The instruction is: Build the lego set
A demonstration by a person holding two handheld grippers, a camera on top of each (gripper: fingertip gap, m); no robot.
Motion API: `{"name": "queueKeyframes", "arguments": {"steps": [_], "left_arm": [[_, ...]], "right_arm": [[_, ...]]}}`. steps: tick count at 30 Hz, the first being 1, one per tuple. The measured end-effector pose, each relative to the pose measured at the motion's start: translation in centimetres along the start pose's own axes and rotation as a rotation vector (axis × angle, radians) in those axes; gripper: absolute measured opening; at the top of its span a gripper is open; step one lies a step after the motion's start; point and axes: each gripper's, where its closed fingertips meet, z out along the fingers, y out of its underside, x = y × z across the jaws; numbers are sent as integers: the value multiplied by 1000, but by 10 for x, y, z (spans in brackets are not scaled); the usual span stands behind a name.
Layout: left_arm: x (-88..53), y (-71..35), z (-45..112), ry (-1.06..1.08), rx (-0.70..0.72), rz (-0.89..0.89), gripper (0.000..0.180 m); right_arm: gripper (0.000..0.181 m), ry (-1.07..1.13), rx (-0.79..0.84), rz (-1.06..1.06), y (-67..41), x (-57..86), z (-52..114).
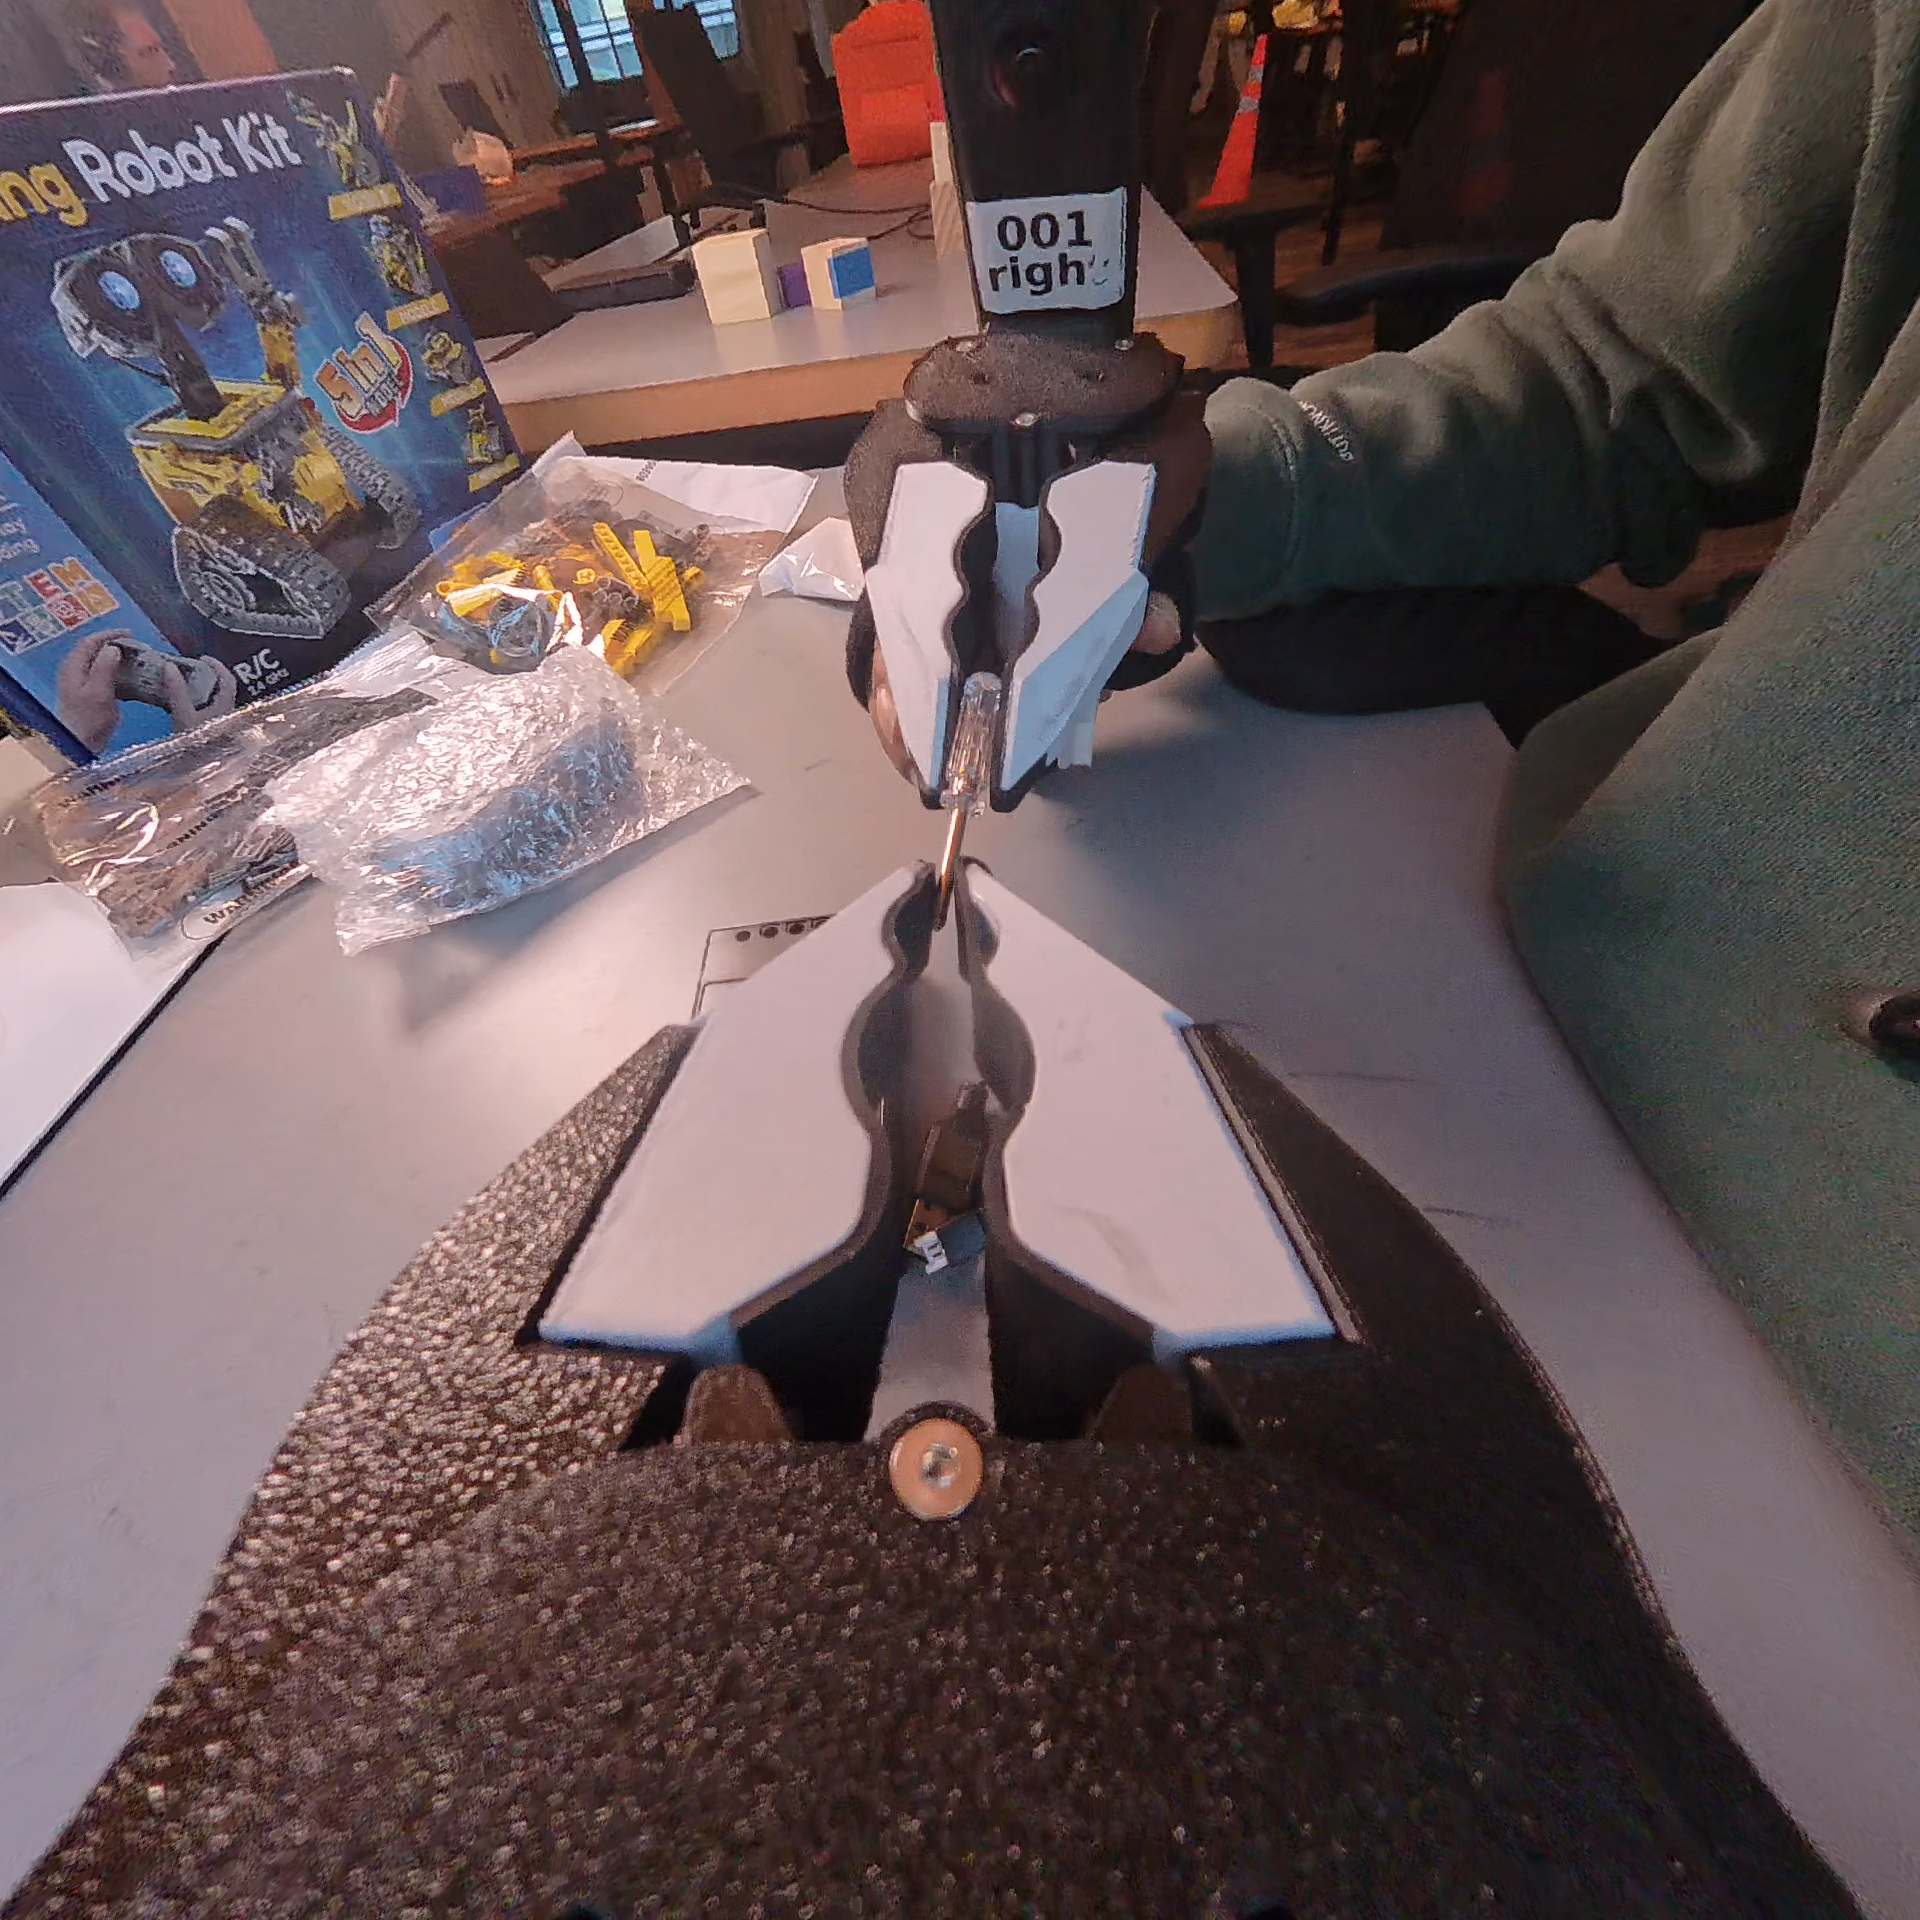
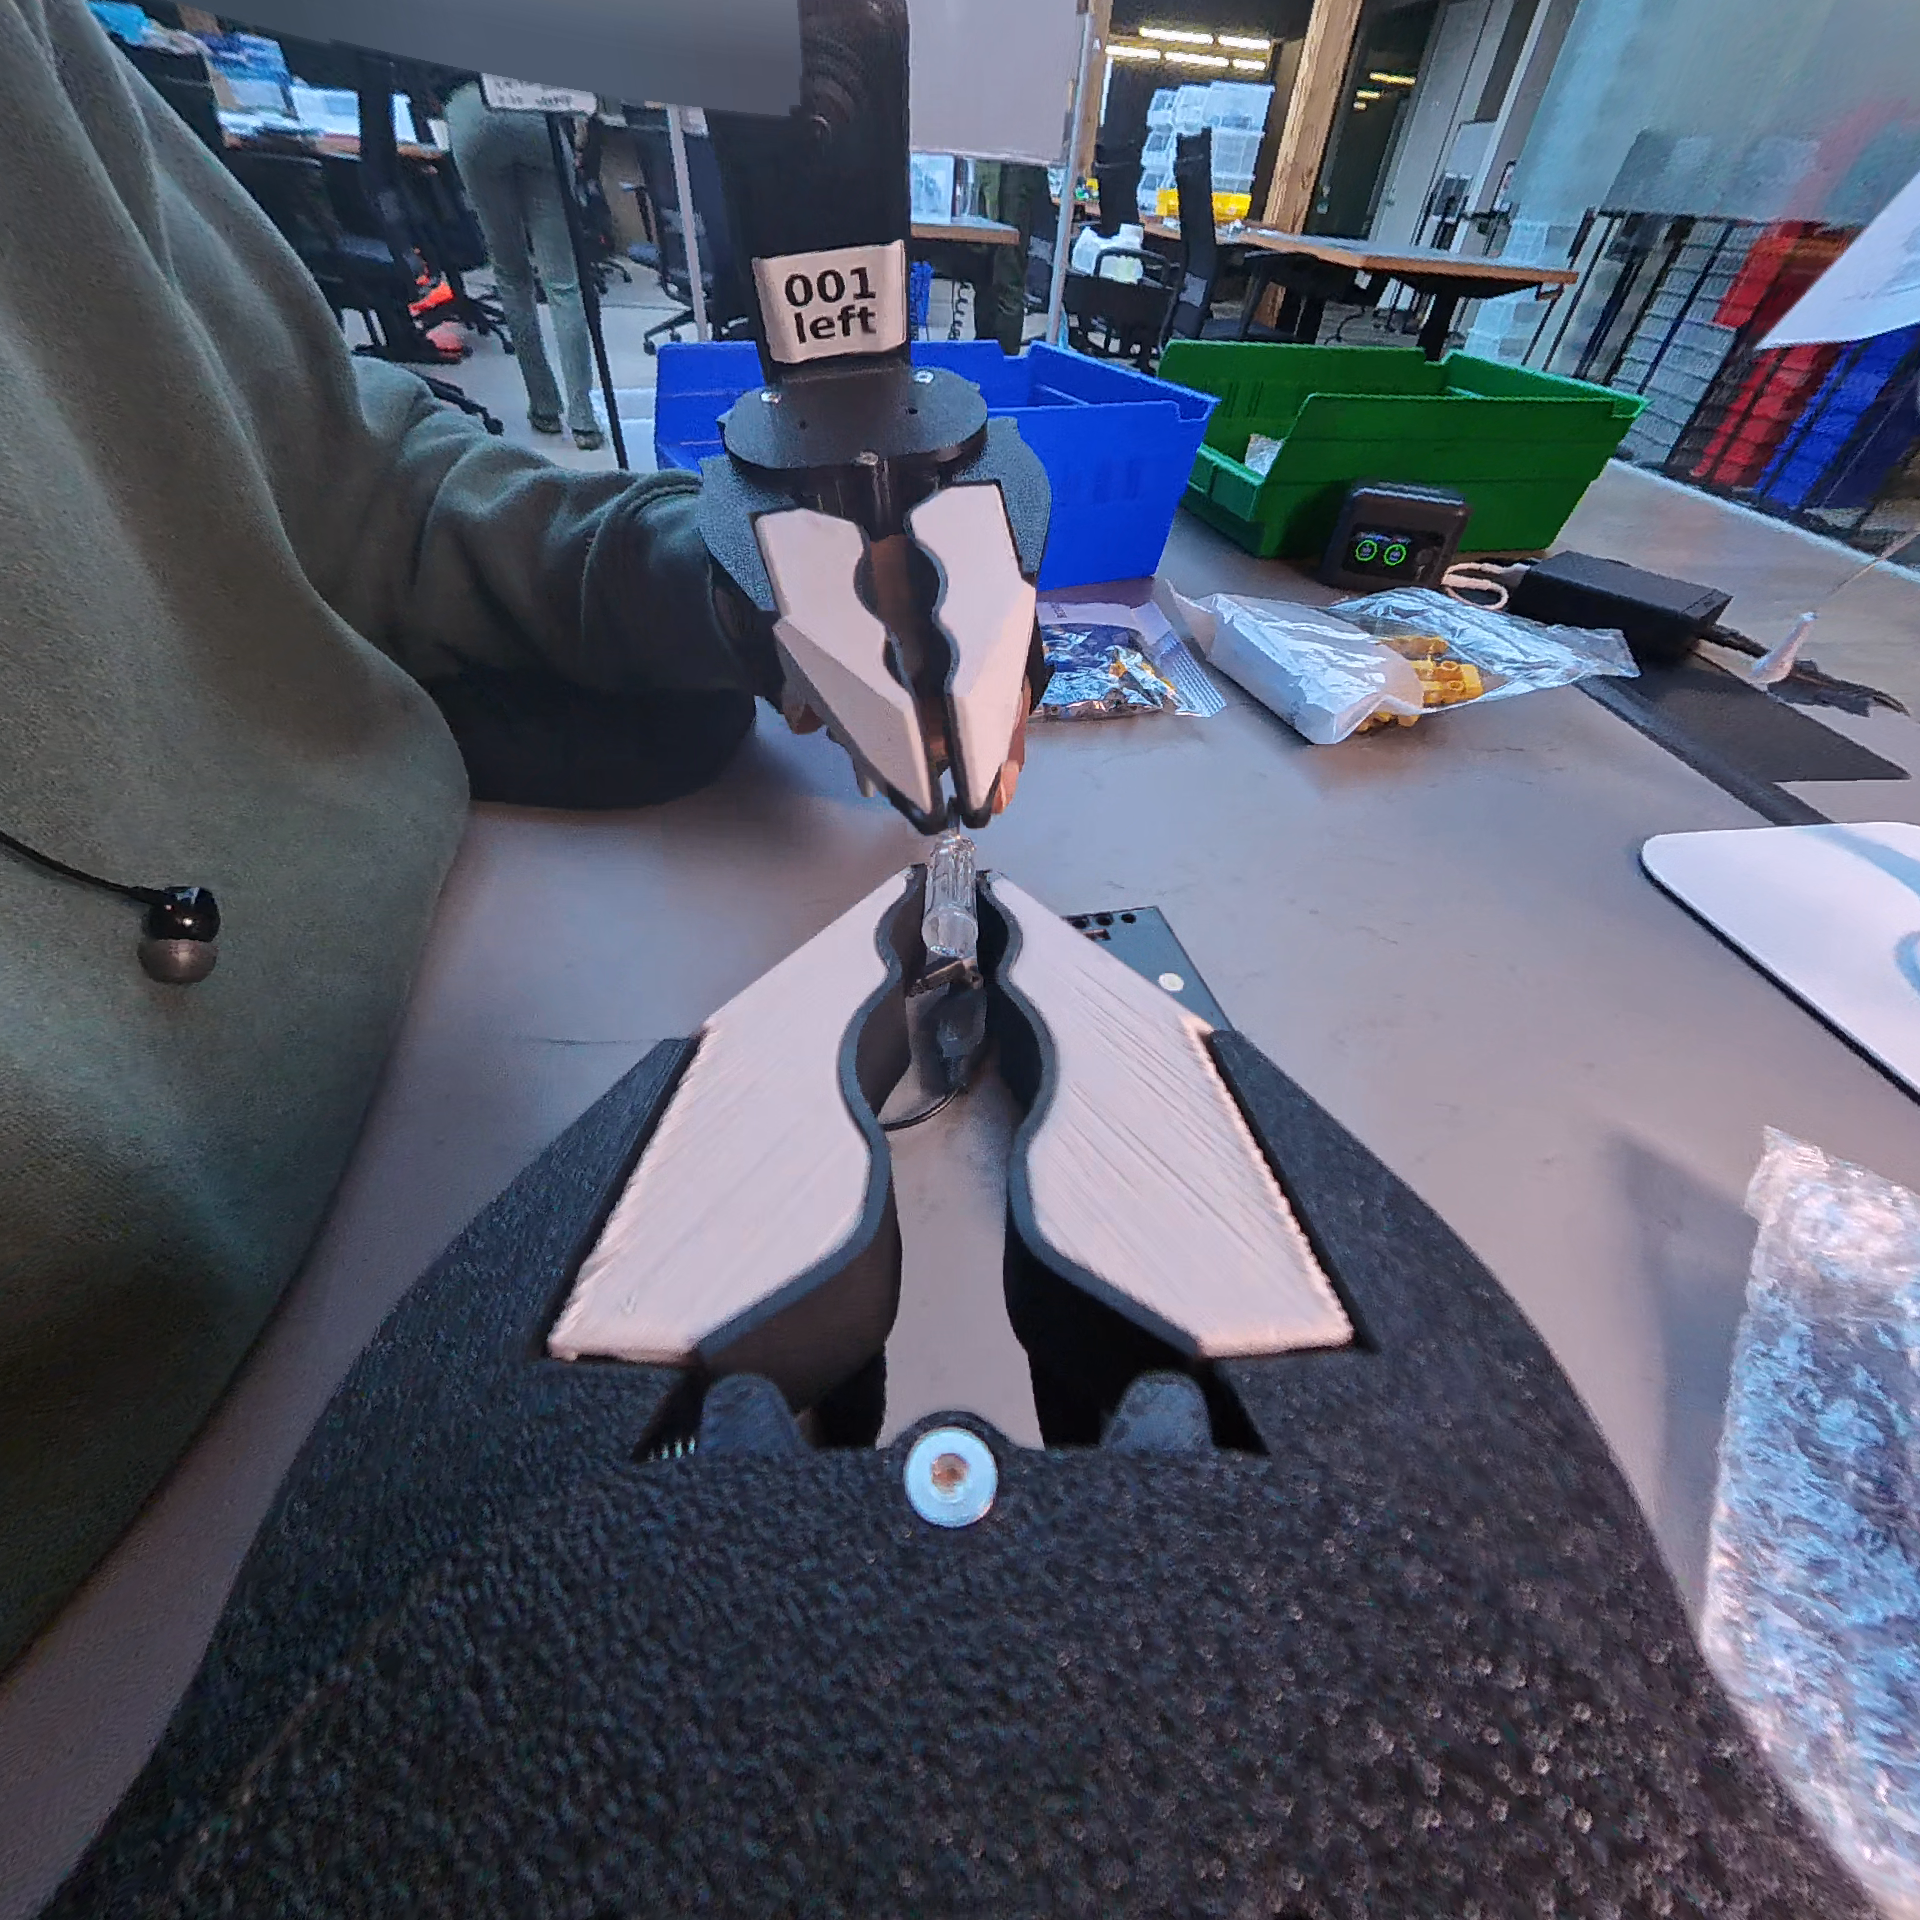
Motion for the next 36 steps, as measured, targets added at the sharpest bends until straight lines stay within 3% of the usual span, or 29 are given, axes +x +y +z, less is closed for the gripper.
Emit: {"name": "queueKeyframes", "arguments": {"steps": [11, 36], "left_arm": [[5, -1, -1, 120, 23, -190, 2], [24, 7, 3, 215, -32, -184, 2]], "right_arm": [[8, -1, 30, 15, -5, -2, 2], [14, -109, -44, -40, 8, -24, 3]]}}
